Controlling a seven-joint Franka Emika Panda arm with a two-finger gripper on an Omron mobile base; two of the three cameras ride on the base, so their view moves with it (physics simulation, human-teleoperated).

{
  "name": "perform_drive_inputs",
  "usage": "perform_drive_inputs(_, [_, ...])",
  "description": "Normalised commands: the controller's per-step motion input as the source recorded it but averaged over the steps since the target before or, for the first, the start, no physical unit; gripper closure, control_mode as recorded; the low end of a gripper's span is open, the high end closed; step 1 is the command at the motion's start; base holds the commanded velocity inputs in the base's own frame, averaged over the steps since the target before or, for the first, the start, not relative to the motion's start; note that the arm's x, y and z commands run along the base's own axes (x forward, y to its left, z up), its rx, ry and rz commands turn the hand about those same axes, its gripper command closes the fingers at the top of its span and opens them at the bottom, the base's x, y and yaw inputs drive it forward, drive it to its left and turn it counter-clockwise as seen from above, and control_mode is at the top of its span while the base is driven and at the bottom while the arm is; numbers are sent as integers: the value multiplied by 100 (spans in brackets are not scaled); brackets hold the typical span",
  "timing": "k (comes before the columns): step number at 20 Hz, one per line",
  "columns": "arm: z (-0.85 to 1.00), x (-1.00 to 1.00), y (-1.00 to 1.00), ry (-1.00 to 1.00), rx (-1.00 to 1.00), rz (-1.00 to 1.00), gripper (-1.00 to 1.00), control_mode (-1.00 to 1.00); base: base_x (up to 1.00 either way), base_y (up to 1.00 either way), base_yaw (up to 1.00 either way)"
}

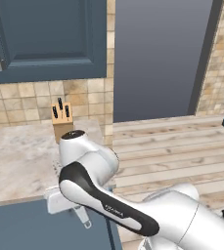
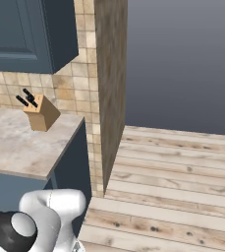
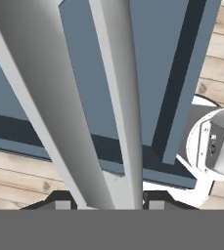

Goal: Take the tongs from the drawer on the left and place them on the dining counter next to the tray containing the hot dog.

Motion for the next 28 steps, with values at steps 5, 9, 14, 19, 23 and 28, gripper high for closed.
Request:
perform_drive_inputs(5, [62, 66, -27, 0, 0, 0, 100, -100, 0, 0, 0])
perform_drive_inputs(9, [36, 74, -53, -2, 1, 9, 100, -100, 0, 0, 0])
perform_drive_inputs(14, [0, 57, -68, 0, 1, 17, 100, -100, 0, 0, 0])
perform_drive_inputs(19, [1, 35, -57, -2, 0, 4, 100, -100, 0, 0, 0])
perform_drive_inputs(23, [29, 41, -53, -3, 0, 7, 100, -100, 0, 0, 0])
perform_drive_inputs(28, [40, 12, -58, -6, 3, 5, 100, -100, 0, 0, 0])
